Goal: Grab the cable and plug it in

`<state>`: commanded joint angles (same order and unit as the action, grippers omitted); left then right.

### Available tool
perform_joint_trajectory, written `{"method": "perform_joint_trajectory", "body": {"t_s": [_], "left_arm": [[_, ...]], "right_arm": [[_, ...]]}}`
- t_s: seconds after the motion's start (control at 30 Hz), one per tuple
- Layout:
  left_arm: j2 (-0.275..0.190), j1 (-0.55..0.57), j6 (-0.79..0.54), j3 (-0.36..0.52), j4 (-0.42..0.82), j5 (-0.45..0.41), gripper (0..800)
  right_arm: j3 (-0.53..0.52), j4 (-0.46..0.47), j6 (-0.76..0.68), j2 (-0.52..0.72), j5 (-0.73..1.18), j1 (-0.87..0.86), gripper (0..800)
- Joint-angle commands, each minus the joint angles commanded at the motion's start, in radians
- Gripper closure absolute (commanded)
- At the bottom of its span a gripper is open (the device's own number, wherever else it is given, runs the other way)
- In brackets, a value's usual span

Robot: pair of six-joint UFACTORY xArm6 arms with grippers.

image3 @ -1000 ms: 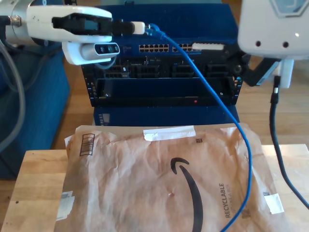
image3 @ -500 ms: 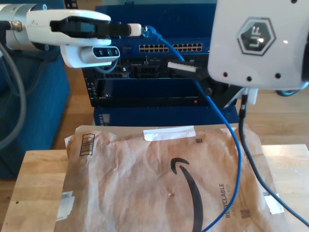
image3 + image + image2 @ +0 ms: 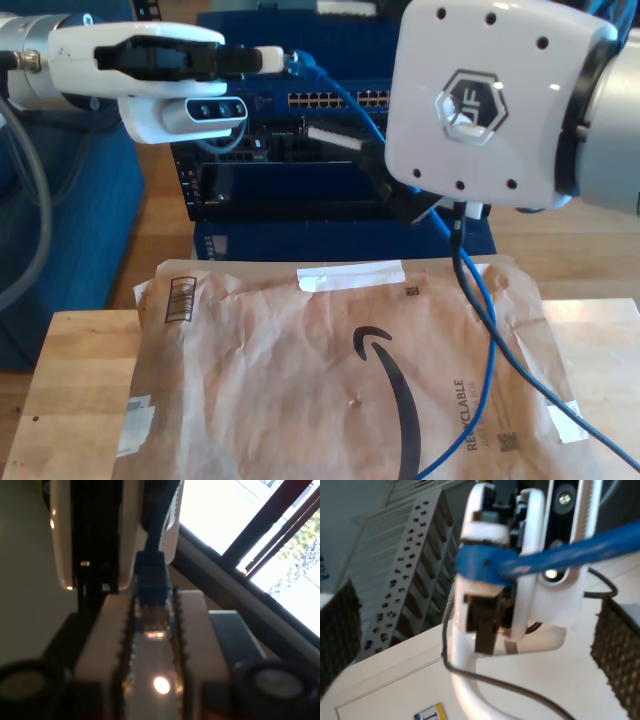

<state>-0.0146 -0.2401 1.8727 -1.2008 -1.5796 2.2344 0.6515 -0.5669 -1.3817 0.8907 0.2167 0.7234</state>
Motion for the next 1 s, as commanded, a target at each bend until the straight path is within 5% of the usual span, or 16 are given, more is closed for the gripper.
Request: {"method": "perform_joint_trajectory", "body": {"t_s": [0.17, 1.0], "left_arm": [[-0.002, 0.0, -0.006, 0.0, 0.0, 0.015, 794], [-0.005, 0.003, -0.026, 0.0, 0.0, 0.034, 792]], "right_arm": [[-0.028, 0.0, -0.003, 0.0, -0.048, 0.005, 311], [-0.035, -0.003, -0.008, -0.006, -0.063, 0.017, 525]]}}
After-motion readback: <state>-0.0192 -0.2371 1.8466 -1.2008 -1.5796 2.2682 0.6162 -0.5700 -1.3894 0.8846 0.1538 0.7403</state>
